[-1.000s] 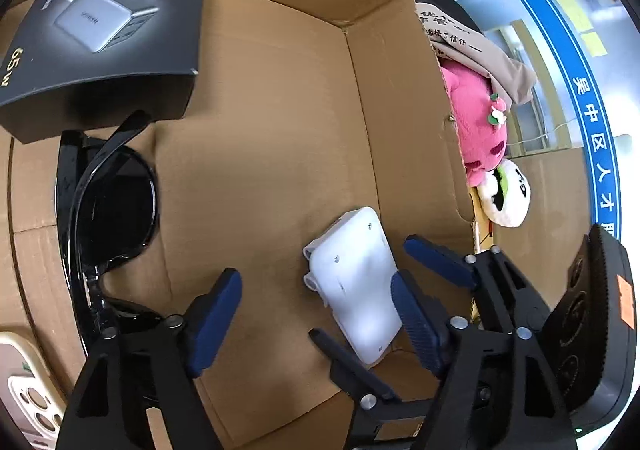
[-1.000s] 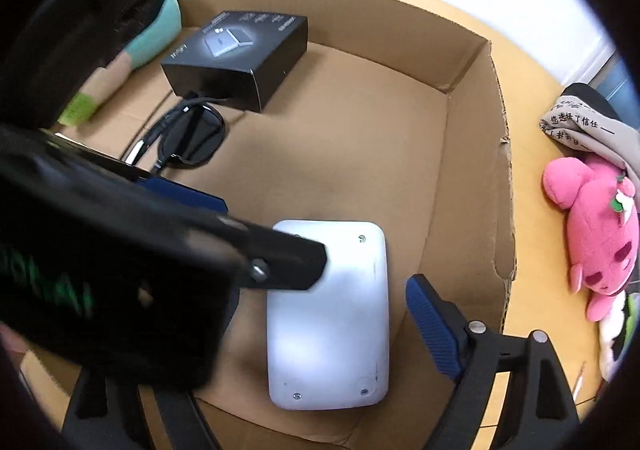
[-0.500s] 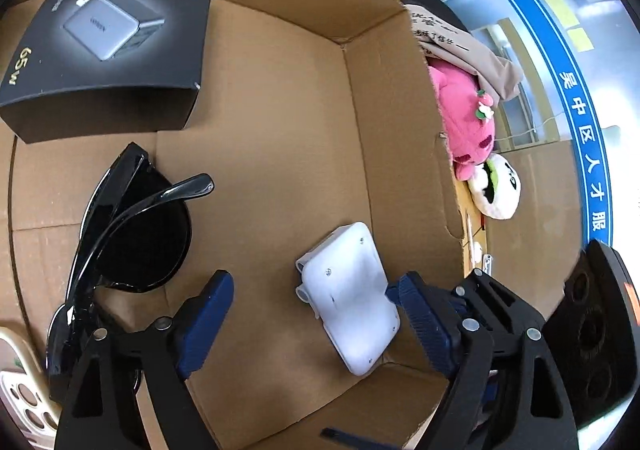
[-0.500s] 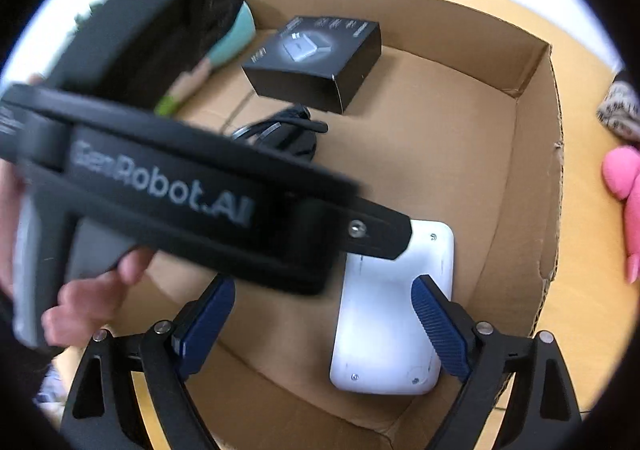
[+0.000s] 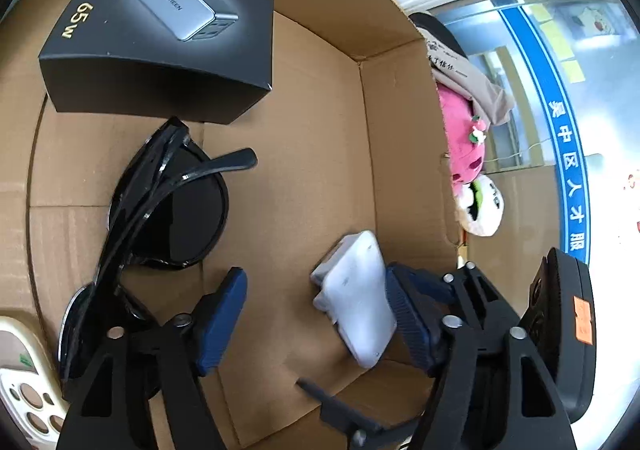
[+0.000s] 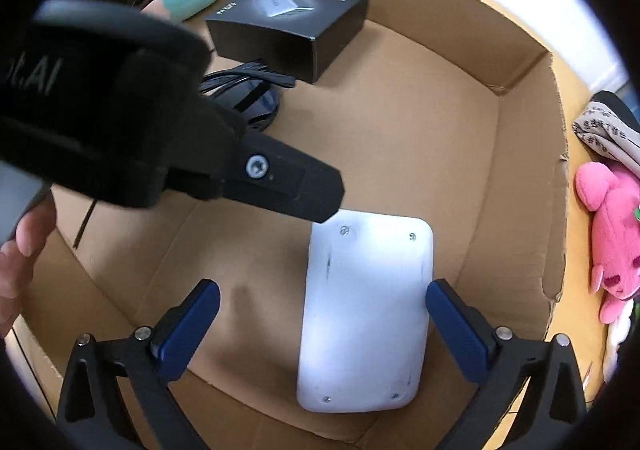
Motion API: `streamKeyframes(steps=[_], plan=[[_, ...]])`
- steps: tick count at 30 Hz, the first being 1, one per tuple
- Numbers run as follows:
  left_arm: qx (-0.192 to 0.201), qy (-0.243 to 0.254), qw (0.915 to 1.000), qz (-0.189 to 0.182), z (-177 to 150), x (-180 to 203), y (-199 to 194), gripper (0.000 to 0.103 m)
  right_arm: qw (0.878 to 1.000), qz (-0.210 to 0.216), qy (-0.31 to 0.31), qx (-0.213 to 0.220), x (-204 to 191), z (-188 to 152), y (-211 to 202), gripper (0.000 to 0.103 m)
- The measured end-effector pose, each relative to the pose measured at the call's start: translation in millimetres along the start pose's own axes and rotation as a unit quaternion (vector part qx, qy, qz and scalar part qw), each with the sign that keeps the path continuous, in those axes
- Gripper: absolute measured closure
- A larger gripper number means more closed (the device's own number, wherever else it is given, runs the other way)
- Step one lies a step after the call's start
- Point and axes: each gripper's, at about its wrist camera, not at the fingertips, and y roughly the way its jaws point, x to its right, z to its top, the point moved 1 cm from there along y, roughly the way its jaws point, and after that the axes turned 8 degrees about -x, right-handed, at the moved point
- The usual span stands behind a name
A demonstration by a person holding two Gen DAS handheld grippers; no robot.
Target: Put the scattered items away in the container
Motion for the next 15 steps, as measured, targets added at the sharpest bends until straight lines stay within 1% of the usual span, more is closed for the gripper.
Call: streamKeyframes(steps=[2, 4, 7, 9, 10, 11, 12, 13, 14, 15], plan=[[0.001, 0.005, 1.0000, 0.002, -0.6, 2.2, -1.2, 0.015, 1.000, 0.031, 0.000, 0.007, -4.1, 4.7, -0.7, 0.000], [0.001, 0.011, 0.9999, 0.011, -0.9, 3.5, -2.9, 0.015, 0.999, 0.049, 0.013, 0.013, -1.7, 7.5, -0.3, 0.000], [0.000, 0.010, 0.9999, 0.009, -2.2, 3.1, -3.8, 0.015, 0.996, 0.080, 0.024, 0.030, 7.9, 7.2, -0.6, 0.000], [-0.001, 0.009, 0.9999, 0.009, -3.5, 1.9, -3.6, 0.014, 0.990, 0.124, 0.031, 0.054, 18.1, 5.5, -6.3, 0.001], [-0.001, 0.008, 0.9999, 0.008, -4.3, 2.4, -3.3, 0.014, 0.989, 0.132, 0.033, 0.060, 21.7, 4.9, -8.0, 0.005], [-0.001, 0.008, 0.9999, 0.009, -5.0, 2.6, -3.1, 0.014, 0.989, 0.132, 0.033, 0.060, 25.3, 4.9, -7.0, 0.012], [0.000, 0.010, 0.9999, 0.011, -5.1, 3.5, -2.4, 0.014, 0.994, 0.097, 0.033, 0.047, 27.0, 5.3, -1.5, 0.012], [0.000, 0.012, 0.9999, 0.013, -5.5, 4.4, -2.1, 0.014, 0.998, 0.056, 0.027, 0.030, 10.9, 5.1, 3.0, 0.010], [0.001, 0.012, 0.9998, 0.013, -5.9, 4.9, -2.1, 0.015, 1.000, 0.004, 0.010, 0.000, 0.3, 9.2, 15.0, 0.010], [0.002, 0.009, 0.9998, 0.017, -6.3, 3.6, -2.7, 0.018, 0.999, -0.034, -0.015, -0.014, -1.3, 5.9, 24.1, 0.010]])
